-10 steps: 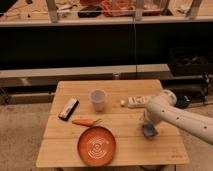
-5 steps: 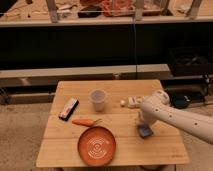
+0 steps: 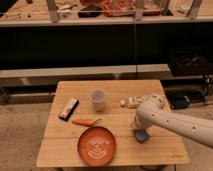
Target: Wipe the white sponge on the table
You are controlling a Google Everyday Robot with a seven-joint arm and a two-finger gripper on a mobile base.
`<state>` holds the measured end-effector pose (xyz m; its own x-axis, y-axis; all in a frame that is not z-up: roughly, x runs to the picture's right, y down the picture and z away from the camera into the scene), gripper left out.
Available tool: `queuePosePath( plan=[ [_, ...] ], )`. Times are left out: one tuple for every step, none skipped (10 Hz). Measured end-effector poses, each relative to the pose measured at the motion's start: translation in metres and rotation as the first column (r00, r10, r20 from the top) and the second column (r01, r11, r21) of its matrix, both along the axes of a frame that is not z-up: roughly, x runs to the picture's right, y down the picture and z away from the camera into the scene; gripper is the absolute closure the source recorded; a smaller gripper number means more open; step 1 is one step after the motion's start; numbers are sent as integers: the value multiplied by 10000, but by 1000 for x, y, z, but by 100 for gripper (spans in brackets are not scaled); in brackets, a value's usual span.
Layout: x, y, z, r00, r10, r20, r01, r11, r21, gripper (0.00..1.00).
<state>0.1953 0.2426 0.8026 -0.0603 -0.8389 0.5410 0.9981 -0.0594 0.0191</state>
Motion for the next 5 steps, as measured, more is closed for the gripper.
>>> queuePosePath(
  plan=[
    [-2,6,-4,10000,-87,-1,87,10000,-27,100],
    [-6,13,-10,9998,-180,7,180,9998,-55,100],
    [-7,26,-20,9994,-330,-64,330,9994,-124,100],
    [-7,34,-26,9990,-424,-110,423,9990,-168,100],
    [-9,42,-30,9985,-529,-136,526,9984,-222,100]
  ],
)
